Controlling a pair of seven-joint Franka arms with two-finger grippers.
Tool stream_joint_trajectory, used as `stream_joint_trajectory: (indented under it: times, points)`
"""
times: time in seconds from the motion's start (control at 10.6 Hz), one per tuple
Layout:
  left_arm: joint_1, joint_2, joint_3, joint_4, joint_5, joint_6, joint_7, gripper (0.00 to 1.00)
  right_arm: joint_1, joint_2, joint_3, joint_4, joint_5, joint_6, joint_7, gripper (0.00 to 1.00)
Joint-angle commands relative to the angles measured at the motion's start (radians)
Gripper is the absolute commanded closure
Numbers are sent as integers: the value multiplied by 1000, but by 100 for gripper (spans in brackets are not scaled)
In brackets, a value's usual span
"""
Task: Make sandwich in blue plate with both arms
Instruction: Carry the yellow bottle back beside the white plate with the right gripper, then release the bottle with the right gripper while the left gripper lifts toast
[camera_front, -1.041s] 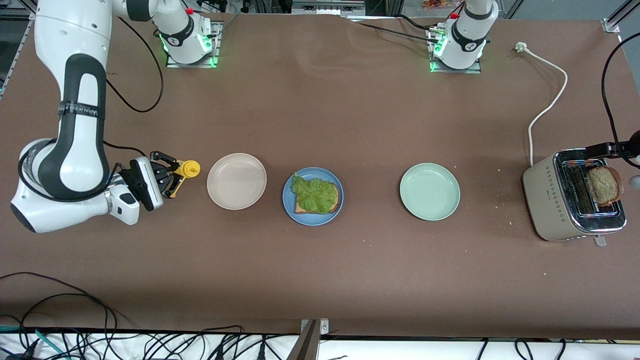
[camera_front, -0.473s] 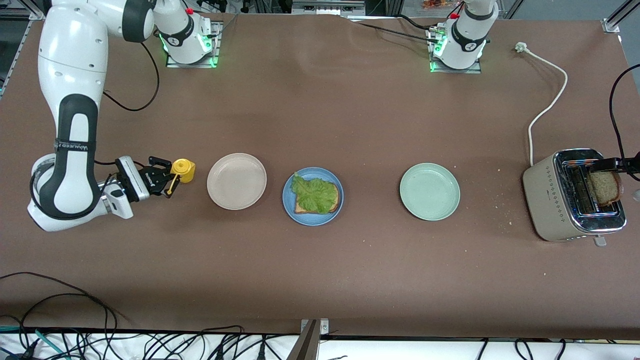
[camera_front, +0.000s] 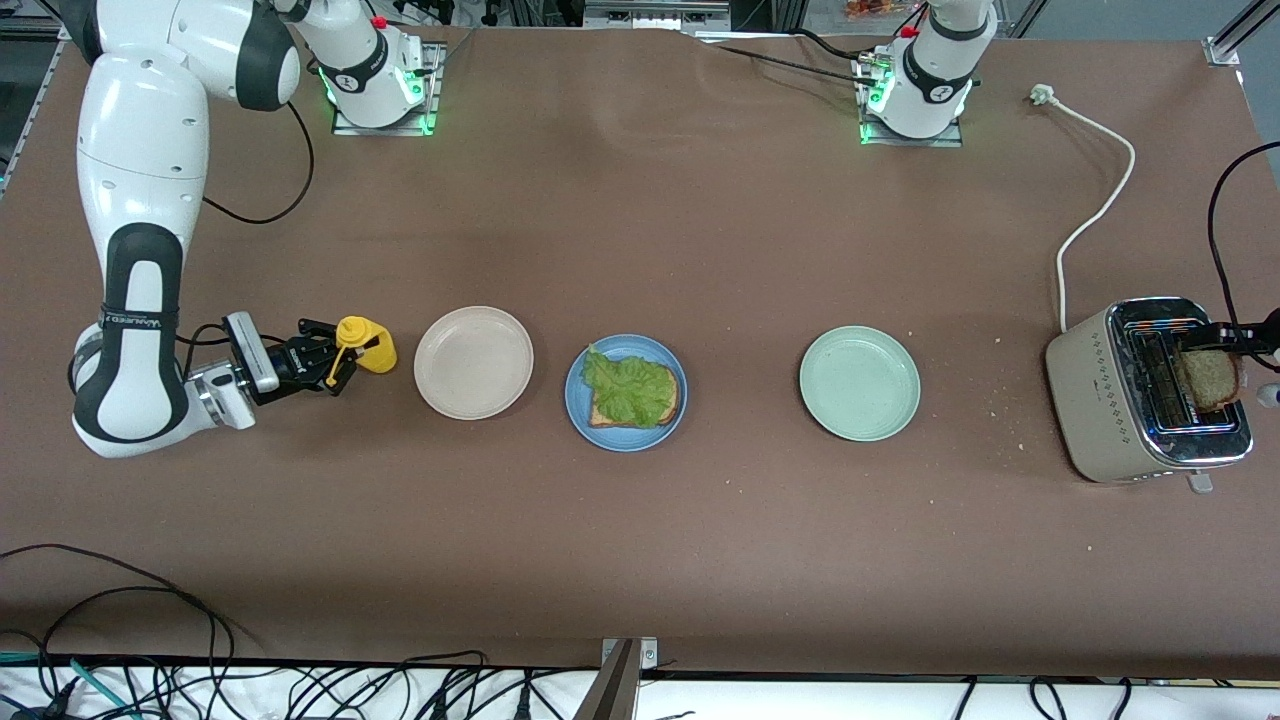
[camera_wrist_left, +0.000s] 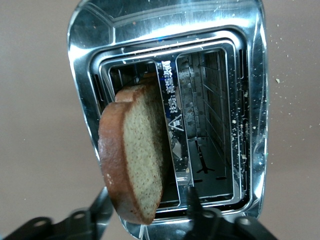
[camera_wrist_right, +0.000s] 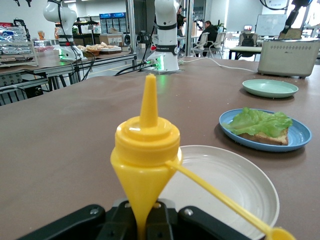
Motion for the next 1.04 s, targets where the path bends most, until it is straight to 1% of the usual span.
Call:
stream_joint_trajectory:
  times: [0.0, 0.09, 0.19, 0.28, 0.38, 0.47, 0.57, 0.66, 0.76, 0.95]
  points:
    - [10, 19, -10, 36, 12, -7, 34, 93, -40, 41, 43, 16, 32, -20, -52, 100]
    - [11, 19, -10, 37, 9, -9, 38, 100, -42, 46, 43, 16, 35, -21, -57, 100]
    - [28, 16, -11, 58, 6, -10, 63, 100, -42, 45, 43, 17, 35, -20, -57, 100]
    - [37, 11, -11, 71, -21, -18, 92, 100, -42, 46, 43, 17, 35, -20, -57, 100]
    - [42, 4, -11, 72, -27, -22, 108, 100, -42, 48, 43, 17, 35, -17, -57, 100]
    - [42, -30, -11, 74, -28, -56, 108, 100, -42, 51, 43, 17, 34, -14, -57, 90]
    - [41, -61, -17, 81, -28, -82, 107, 100, -42, 54, 43, 16, 35, -14, -56, 48]
    - [36, -93, -23, 94, -28, -117, 107, 100, -45, 55, 43, 14, 37, -14, -50, 0]
    - [33, -117, -28, 111, -28, -154, 107, 100, -52, 55, 43, 16, 34, -15, -40, 0]
    - [27, -138, -31, 195, -29, -264, 110, 100, -69, 54, 35, 17, 26, -17, -37, 0]
